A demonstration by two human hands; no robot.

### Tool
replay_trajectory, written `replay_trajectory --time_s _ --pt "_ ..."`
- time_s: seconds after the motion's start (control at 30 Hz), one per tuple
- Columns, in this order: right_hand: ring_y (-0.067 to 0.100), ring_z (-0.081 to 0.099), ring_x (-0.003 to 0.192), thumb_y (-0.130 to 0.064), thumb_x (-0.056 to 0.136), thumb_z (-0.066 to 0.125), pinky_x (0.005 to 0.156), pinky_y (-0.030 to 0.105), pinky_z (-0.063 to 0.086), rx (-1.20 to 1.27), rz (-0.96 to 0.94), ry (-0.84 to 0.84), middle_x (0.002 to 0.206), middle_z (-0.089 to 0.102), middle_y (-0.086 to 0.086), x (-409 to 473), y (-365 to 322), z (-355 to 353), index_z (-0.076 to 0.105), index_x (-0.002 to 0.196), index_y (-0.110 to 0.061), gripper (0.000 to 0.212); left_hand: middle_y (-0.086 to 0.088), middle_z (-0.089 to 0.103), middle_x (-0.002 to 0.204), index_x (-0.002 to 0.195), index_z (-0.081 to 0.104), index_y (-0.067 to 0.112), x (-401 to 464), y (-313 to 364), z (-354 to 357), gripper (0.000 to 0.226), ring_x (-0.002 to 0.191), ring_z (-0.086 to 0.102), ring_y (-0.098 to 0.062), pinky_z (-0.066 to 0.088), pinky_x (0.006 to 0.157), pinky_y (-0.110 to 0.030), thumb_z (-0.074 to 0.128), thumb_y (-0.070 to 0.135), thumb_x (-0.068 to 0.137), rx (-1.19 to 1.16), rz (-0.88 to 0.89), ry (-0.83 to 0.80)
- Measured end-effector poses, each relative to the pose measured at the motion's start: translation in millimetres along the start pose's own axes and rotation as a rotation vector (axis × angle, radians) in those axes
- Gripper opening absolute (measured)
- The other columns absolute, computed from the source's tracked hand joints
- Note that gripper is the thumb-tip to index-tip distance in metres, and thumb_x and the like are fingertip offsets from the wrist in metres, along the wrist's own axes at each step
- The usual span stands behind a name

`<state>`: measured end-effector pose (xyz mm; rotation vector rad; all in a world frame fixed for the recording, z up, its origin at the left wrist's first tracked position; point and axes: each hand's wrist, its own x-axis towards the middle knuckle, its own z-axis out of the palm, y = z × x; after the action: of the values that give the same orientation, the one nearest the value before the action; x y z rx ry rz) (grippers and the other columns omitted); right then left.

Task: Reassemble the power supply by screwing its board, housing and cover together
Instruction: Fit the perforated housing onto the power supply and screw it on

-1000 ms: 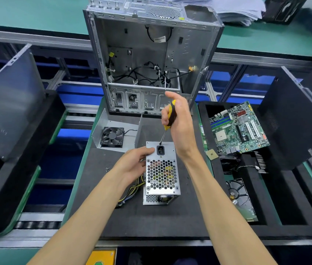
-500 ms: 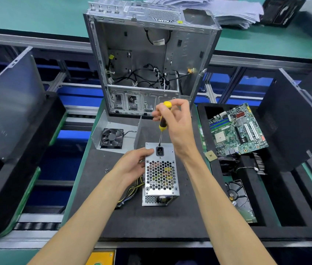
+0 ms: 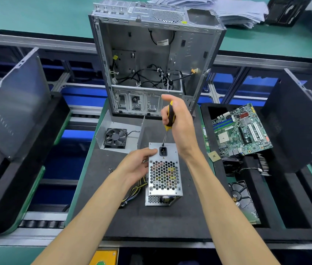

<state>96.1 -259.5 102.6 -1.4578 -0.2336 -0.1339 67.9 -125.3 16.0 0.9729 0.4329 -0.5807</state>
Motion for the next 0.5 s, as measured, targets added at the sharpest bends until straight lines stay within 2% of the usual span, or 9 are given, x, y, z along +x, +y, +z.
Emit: replay_trajectory --time_s 0.07,0.13,0.27,0.37,0.43,0.5 --pt "0.009 0.048 0.071 -0.033 0.105 0.034 0.065 0.020 0.041 0.016 0.028 -0.012 0.077 0.055 -0.009 0 1 0 0.064 0.118 -0.020 0.035 -0.027 0.064 0.127 0.115 0.069 -0.004 0 0 -1 0.026 0.098 0.067 -0.029 0.056 0.093 -0.042 0.065 0.006 0.092 -0.003 0.004 -0.001" --pt "0.010 0.058 0.077 -0.033 0.104 0.037 0.067 0.020 0.045 -0.019 0.031 0.012 0.083 0.063 -0.009 1 0 0 0.066 0.114 -0.019 0.034 -0.027 0.063 0.129 0.117 0.069 -0.005 1 -1 -2 0.027 0.104 0.066 -0.031 0.056 0.096 -0.043 0.066 0.006 0.092 -0.008 0.010 0.002" --pt "0.018 0.070 0.084 -0.020 0.108 0.043 0.083 0.032 0.057 -0.021 -0.024 0.002 0.092 0.072 0.001 1 -1 1 0.063 0.114 -0.002 0.028 -0.026 0.064 0.128 0.118 0.069 -0.004 1 -1 -2 0.028 0.101 0.067 -0.029 0.057 0.090 -0.040 0.065 0.006 0.092 -0.009 0.009 0.005" --pt "0.018 0.070 0.081 -0.014 0.109 0.045 0.080 0.028 0.056 -0.033 -0.047 0.022 0.091 0.072 0.004 1 1 5 0.063 0.114 0.003 0.025 -0.025 0.066 0.125 0.117 0.070 -0.003 1 -2 -3 0.027 0.086 0.070 -0.023 0.058 0.078 -0.035 0.065 0.007 0.092 -0.009 0.016 -0.005" --pt "0.018 0.068 0.079 -0.015 0.109 0.044 0.078 0.029 0.056 -0.047 -0.066 0.045 0.088 0.070 0.004 0 3 7 0.062 0.114 0.001 0.025 -0.025 0.066 0.126 0.116 0.070 -0.003 1 -3 -3 0.026 0.095 0.068 -0.027 0.058 0.086 -0.039 0.064 0.007 0.093 0.001 0.023 -0.013" --pt "0.016 0.060 0.070 -0.021 0.110 0.041 0.070 0.028 0.052 -0.074 -0.076 0.061 0.079 0.064 0.002 -3 6 11 0.060 0.112 -0.008 0.024 -0.025 0.066 0.126 0.116 0.071 -0.001 -1 -3 -2 0.026 0.099 0.066 -0.028 0.056 0.092 -0.041 0.065 0.009 0.093 0.014 0.031 -0.020"
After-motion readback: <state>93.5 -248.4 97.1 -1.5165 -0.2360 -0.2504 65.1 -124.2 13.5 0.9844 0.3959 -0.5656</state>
